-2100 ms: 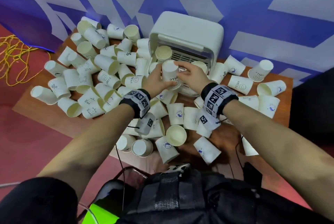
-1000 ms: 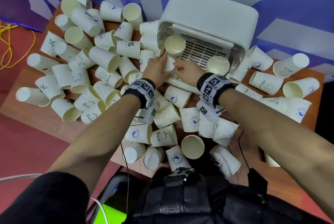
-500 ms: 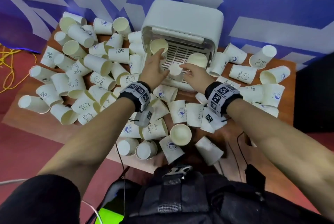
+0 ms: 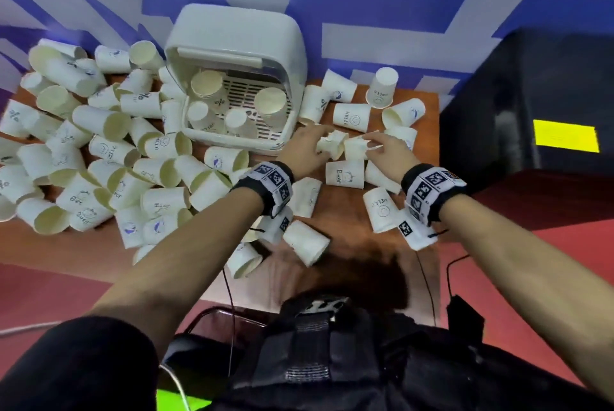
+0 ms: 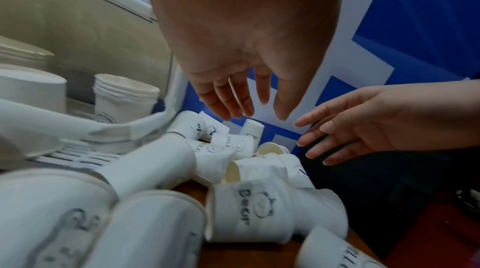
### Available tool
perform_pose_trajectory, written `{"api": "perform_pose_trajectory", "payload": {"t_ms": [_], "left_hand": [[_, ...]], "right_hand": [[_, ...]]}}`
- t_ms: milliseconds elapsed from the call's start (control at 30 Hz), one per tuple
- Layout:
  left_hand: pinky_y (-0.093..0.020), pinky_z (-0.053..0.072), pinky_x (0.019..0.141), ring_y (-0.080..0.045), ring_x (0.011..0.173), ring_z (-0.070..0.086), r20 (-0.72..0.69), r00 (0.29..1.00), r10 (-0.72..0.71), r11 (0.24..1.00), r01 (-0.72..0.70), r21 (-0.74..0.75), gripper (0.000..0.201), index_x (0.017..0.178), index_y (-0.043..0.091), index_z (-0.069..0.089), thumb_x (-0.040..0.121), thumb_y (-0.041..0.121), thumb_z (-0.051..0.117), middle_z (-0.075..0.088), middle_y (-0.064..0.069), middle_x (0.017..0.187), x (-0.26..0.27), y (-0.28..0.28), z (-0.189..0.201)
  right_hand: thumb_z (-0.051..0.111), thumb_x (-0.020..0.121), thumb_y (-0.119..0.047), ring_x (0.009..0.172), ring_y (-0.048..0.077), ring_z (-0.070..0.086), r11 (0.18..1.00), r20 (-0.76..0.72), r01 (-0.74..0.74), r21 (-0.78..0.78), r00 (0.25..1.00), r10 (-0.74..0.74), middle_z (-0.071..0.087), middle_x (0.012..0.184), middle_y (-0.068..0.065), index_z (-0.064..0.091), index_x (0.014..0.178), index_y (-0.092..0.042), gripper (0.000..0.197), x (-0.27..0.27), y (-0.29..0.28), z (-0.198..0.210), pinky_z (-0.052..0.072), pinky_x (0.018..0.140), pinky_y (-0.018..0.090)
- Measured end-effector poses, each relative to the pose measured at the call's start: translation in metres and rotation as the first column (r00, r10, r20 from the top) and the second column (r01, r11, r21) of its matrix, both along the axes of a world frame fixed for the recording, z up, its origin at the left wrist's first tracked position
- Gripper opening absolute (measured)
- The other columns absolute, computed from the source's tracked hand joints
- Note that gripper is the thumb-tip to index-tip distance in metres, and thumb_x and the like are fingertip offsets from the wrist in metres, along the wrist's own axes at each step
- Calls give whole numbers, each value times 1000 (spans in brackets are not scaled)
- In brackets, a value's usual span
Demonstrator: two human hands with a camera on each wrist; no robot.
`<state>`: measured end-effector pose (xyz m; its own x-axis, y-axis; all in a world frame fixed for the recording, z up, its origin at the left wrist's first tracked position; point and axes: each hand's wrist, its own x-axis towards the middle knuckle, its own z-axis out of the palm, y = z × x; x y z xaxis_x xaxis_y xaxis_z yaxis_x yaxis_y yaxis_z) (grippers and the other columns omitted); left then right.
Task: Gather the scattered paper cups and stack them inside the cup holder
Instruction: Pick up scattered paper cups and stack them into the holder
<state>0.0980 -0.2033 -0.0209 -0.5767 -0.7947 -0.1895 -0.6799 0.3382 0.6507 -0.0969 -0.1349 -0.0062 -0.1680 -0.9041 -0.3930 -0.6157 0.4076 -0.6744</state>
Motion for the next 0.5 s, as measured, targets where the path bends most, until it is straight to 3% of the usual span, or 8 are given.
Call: {"api": "perform_pose_trajectory", "payload": {"t_ms": [167,267,400,500], "left_hand": [[-34,41,99,-26,116,51,71,996,-61,992,52,115,54,137,11,46,87,19,65,51,-12,131,-48,36,-9],[-36,42,99,-25,115,52,124,989,-77,980,53,190,58,139,13,42,87,25,66,51,-10,130,-65,60,-21],[-39,42,96,-27,113,53,232,964,-132,963,69,261,65,138,14,40,84,39,67,53,-12,126,-76,89,-40],[-46,44,96,-25,112,53,238,964,-122,950,44,310,77,137,19,38,75,52,69,52,-7,126,-78,109,-51]], "right_hand": [[41,95,-12,106,24,56,998,-56,45,33,997,-43,59,118,11,56,128,-15,37,-43,31,-6,38,78,21],[42,92,-11,92,24,56,993,-60,7,116,998,-1,58,118,16,59,122,-14,34,-56,47,-16,40,71,24],[50,90,-13,96,26,60,979,-37,-20,205,999,28,62,116,16,61,115,-12,27,-59,67,-31,49,82,31],[52,92,-18,101,25,60,961,-42,-97,257,993,112,63,107,10,58,122,-11,31,-56,80,-37,47,87,33]]}}
